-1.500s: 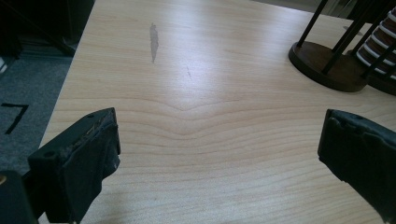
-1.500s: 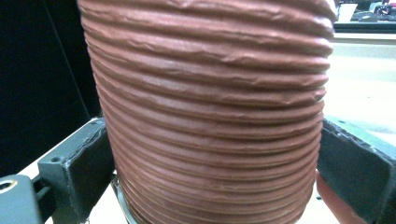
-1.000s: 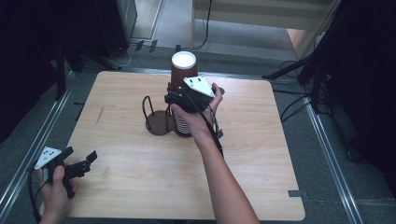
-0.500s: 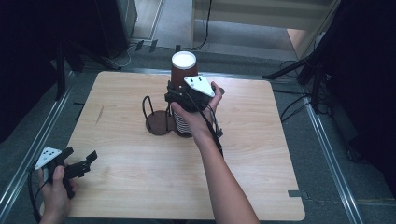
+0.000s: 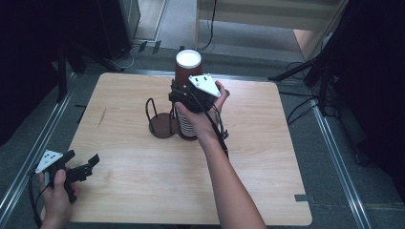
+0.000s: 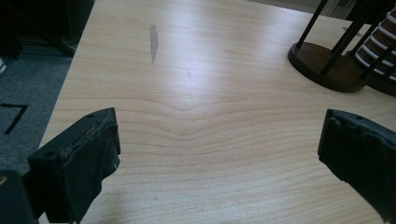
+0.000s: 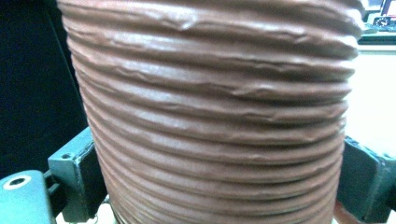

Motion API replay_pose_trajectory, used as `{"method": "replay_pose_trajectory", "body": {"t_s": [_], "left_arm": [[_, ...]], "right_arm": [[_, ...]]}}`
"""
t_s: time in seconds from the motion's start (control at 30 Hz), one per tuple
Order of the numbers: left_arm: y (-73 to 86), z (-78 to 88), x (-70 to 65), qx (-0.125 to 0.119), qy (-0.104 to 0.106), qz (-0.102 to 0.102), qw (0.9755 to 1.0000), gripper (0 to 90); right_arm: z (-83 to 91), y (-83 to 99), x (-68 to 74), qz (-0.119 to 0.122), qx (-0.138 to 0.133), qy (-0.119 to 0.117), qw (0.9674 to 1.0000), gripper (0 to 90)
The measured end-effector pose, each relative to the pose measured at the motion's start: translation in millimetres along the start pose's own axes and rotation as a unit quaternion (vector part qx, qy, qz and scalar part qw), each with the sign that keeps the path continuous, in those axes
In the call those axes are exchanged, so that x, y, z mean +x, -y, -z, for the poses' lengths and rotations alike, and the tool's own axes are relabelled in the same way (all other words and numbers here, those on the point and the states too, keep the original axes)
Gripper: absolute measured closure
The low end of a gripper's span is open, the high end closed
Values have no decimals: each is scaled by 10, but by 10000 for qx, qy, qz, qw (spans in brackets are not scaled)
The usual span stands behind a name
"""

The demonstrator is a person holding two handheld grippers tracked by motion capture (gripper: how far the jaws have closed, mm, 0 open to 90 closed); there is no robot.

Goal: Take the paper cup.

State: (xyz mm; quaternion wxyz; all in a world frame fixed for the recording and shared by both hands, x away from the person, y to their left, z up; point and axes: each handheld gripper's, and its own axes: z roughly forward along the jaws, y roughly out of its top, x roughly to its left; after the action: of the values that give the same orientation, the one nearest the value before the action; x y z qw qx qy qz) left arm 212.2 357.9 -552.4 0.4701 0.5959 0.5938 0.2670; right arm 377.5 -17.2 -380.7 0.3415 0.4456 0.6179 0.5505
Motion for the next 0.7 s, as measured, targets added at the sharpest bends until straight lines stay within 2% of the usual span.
{"method": "replay_pose_trajectory", "body": {"t_s": [0.7], "left_arm": [[2, 0, -2, -11, -2, -1, 10000, 0]], "right_arm": [[29, -242, 51, 152, -117, 25, 9998, 93]]}}
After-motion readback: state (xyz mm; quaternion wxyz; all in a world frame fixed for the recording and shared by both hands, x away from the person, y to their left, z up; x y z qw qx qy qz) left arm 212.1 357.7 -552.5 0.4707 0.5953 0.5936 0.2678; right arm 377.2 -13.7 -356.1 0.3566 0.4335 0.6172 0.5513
